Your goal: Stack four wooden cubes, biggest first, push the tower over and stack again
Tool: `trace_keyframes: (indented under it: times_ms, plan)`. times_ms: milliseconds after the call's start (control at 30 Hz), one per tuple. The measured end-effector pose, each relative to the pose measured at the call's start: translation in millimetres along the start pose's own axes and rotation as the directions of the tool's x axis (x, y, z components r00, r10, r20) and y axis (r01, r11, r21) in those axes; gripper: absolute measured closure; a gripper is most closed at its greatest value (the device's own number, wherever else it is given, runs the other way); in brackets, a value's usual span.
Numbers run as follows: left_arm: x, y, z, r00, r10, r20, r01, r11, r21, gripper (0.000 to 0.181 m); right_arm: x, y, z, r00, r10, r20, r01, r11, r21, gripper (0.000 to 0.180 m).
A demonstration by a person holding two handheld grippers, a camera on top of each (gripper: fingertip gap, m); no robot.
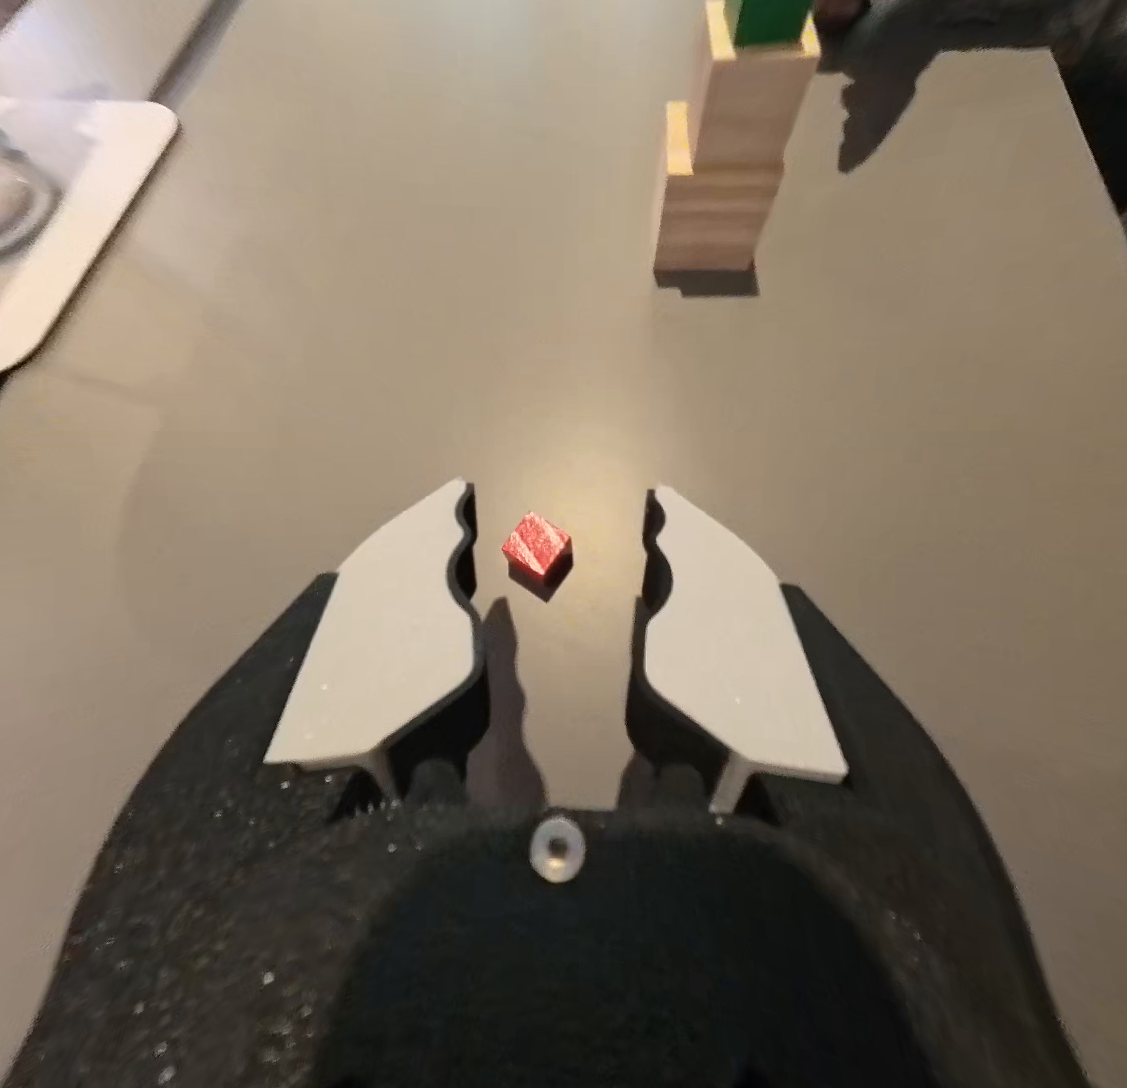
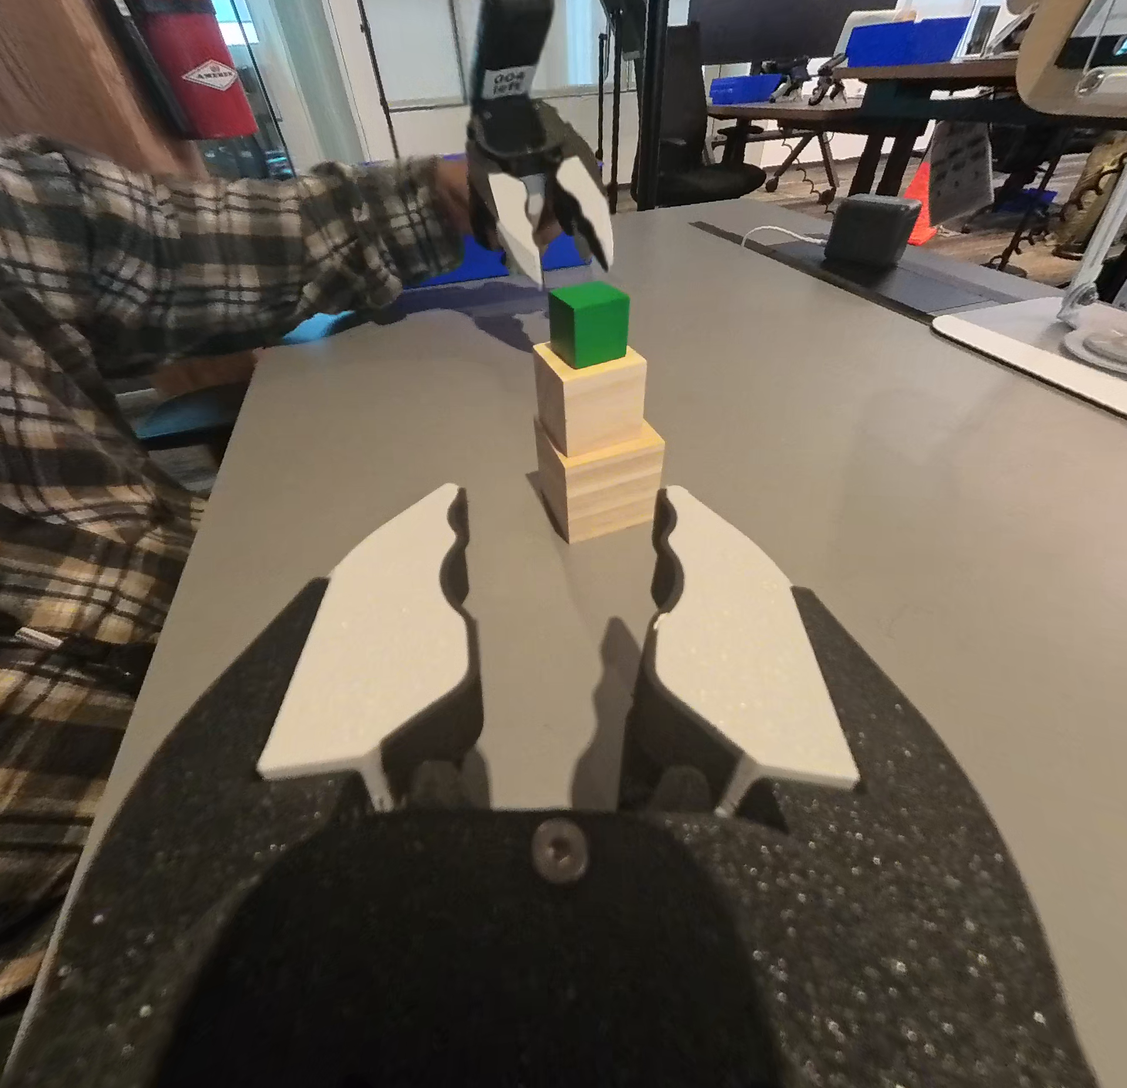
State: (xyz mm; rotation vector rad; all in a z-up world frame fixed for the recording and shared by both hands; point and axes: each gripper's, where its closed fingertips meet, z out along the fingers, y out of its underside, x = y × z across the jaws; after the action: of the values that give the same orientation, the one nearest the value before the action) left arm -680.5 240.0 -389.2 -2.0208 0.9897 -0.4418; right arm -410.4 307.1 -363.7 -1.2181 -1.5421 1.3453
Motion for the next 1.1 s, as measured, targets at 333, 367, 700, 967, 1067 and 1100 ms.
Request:
trace_keyframes:
  times_ms: [333, 367, 700, 967, 1067, 1100]
  plan:
    - [-5.8, 15.2, 14.0, 0.989, 0.046, -0.143, -0.049, 0.999, -0.016, 0.138, -5.0, 1.8, 1.7, 1.000, -0.015, 0.025, 0.016, 1.000, -0.017, 0.123]
    - [-6.9, 16.3, 14.8, 0.987, 0.050, -0.154, -0.051, 0.999, -0.006, 0.139, -5.6, 2.0, 1.8, 0.999, -0.018, 0.028, 0.018, 1.000, -0.018, 0.123]
    - [-7.7, 26.6, 20.6, 0.973, 0.086, -0.213, -0.085, 0.996, 0.013, 0.150, -6.7, 2.0, 1.4, 0.999, -0.013, 0.038, 0.014, 1.000, -0.017, 0.123]
    - [-10.4, 39.3, 22.9, 0.970, 0.079, -0.229, -0.101, 0.991, -0.088, 0.151, -7.4, 0.8, 0.6, 0.999, -0.009, 0.044, 0.010, 1.000, -0.008, 0.123]
    - [-8.4, 42.1, 26.6, 0.966, 0.091, -0.241, -0.125, 0.984, -0.130, 0.152, -7.9, 0.7, 0.6, 0.999, -0.011, 0.047, 0.012, 1.000, -0.007, 0.123]
    - [-7.7, 43.4, 28.4, 0.965, 0.092, -0.244, -0.130, 0.981, -0.146, 0.152, -8.2, 0.5, 0.6, 0.999, -0.013, 0.047, 0.013, 1.000, -0.006, 0.123]
